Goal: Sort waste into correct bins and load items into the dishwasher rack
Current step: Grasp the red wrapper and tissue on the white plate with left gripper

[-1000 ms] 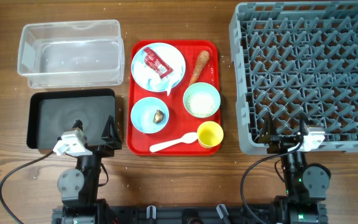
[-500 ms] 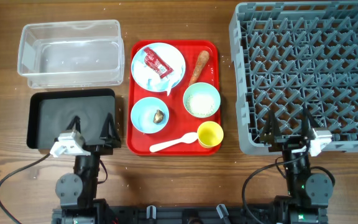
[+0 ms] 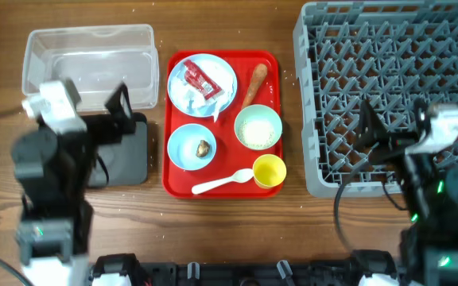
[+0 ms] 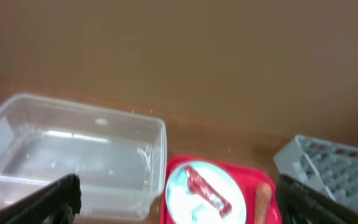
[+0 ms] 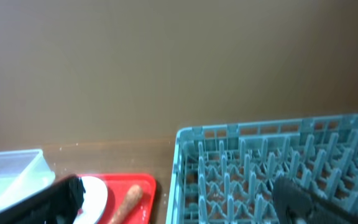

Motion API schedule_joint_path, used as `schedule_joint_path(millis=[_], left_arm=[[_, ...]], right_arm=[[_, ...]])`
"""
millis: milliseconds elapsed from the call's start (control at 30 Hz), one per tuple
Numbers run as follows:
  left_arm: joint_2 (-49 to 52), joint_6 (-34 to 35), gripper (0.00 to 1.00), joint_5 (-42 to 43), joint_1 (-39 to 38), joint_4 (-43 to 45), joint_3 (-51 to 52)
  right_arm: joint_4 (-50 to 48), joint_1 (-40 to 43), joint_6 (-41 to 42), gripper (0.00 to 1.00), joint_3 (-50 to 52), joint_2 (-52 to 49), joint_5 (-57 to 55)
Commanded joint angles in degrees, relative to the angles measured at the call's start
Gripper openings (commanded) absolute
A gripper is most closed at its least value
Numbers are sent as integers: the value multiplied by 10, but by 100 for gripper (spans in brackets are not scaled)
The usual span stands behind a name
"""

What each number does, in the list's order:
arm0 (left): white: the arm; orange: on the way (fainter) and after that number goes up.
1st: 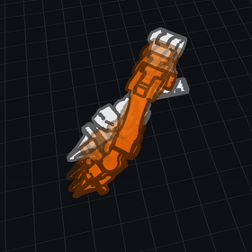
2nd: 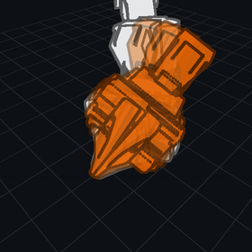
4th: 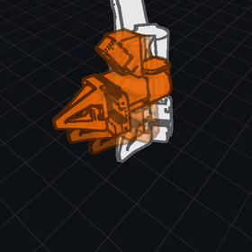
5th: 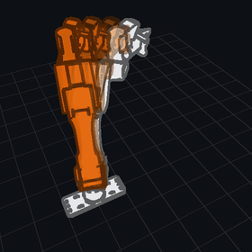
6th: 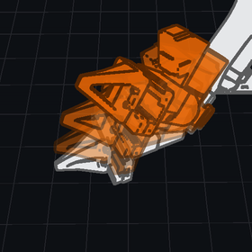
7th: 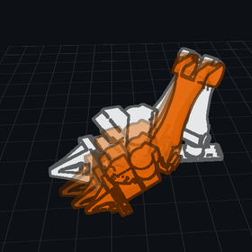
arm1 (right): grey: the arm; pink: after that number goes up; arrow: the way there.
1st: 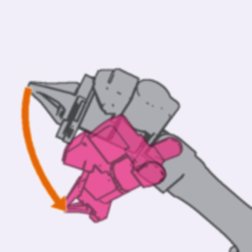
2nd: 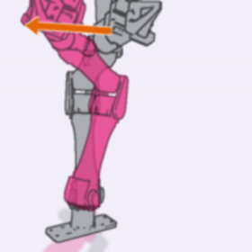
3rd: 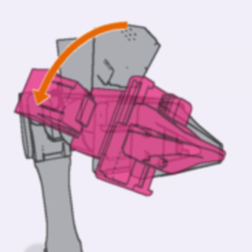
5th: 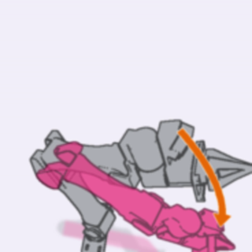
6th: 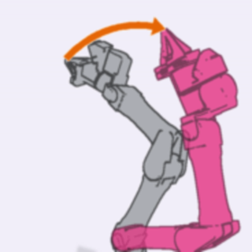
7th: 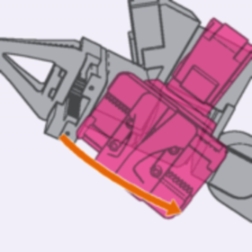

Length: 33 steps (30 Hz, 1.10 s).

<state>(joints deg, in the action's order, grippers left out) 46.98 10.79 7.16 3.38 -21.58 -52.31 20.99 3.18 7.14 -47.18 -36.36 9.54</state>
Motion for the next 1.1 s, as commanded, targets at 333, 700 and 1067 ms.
schedule_joint_path(millis=[333,700,1067], left_arm=[[752,-59,100,24,-227,-292,-548],[865,272,100,-126,-240,-276,-543],[874,200,4,-84,-251,-283,-535]], right_arm=[[176,-2,-10,100,-200,-336,78],[194,-2,-10,100,-200,-348,80],[220,-2,-10,100,-200,-348,86]])
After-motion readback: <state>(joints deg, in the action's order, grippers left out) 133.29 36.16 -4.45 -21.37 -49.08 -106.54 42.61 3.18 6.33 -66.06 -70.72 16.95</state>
